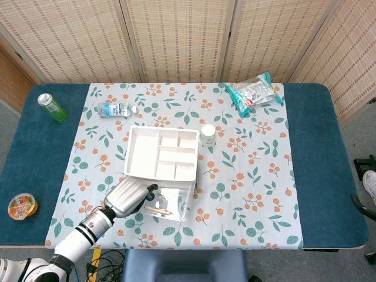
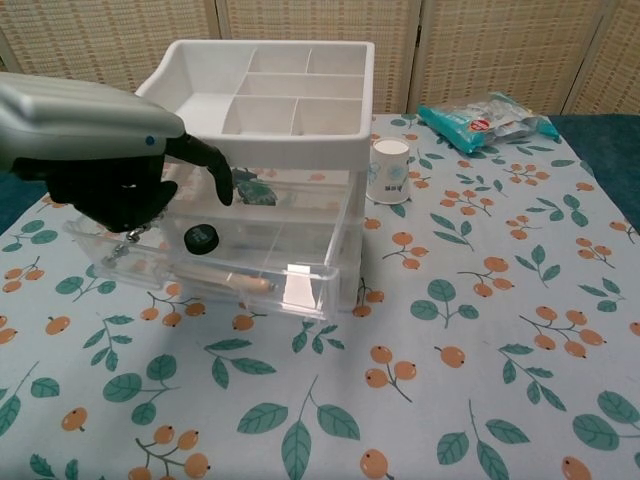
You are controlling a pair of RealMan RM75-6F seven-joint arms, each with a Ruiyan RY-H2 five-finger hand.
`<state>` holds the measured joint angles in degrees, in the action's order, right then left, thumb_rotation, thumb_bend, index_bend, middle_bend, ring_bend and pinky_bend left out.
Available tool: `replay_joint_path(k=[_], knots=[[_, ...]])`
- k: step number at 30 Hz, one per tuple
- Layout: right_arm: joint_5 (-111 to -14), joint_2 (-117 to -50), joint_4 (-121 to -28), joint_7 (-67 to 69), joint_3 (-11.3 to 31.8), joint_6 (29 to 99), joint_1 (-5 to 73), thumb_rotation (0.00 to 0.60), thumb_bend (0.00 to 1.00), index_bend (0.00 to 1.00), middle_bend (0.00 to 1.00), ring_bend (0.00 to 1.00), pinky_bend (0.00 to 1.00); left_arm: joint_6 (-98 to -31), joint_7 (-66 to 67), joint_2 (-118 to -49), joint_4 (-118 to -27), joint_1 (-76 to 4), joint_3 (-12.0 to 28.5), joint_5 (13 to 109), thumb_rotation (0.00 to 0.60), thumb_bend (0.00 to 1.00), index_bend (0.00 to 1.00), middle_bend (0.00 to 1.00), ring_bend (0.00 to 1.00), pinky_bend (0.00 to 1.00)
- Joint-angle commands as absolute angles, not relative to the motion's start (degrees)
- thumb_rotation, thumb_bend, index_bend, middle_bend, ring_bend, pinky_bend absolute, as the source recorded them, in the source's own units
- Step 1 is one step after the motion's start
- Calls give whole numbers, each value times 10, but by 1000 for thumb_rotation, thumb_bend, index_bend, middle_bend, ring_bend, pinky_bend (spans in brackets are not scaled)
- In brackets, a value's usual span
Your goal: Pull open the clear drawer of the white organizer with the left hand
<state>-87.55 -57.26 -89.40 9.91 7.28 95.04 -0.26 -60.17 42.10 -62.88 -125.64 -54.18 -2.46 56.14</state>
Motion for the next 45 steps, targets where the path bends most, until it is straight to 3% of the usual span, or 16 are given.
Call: replay_joint_path(k=[1, 19, 29, 45], knots=[[-876, -572, -894, 98, 73, 950, -2, 600, 282, 43, 187, 127, 42, -608, 406, -634, -1228, -523, -31, 619, 600, 598, 306, 1000, 1000, 1000], [-880, -568, -905, 91, 72, 957, -5, 600, 282, 43, 187, 127, 43, -575, 381, -635, -1161, -504, -28, 729, 600, 233, 371, 1000, 1000, 1000], [-880, -566, -909, 89, 71, 959, -7, 600, 281, 43, 187, 129, 50, -553, 362, -653, -1120, -507, -20, 804, 600, 224, 403, 1000, 1000, 1000], [-877, -567, -905, 93, 71, 957, -7, 600, 282, 43, 187, 129, 50, -516, 408, -656, -1101, -517, -3, 803, 600, 224, 404, 1000, 1000, 1000]])
